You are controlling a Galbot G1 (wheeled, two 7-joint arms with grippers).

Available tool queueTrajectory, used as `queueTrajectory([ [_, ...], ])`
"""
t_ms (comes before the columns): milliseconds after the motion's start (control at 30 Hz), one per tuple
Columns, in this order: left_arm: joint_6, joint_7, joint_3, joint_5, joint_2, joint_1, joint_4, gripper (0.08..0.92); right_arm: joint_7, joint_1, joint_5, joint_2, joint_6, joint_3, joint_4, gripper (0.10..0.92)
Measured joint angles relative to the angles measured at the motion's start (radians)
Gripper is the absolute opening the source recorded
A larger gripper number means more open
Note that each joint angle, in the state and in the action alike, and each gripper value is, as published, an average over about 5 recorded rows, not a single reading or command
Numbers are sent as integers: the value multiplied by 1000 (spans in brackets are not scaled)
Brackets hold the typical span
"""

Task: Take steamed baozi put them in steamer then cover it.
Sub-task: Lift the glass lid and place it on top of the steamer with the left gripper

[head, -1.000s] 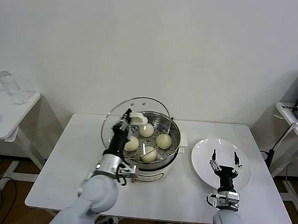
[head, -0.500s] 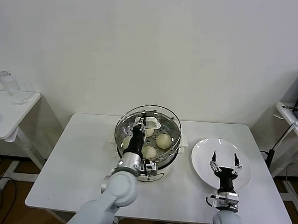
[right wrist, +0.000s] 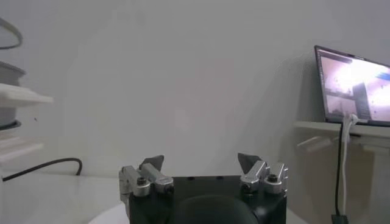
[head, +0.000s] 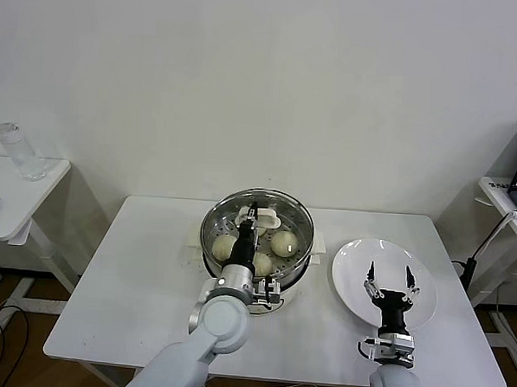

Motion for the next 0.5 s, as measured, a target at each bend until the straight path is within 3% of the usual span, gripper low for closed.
queueTrajectory([
  [500,-6,22,6,44,-12,-10,38,186,-5,0,0,-3,8,3,-3,823],
])
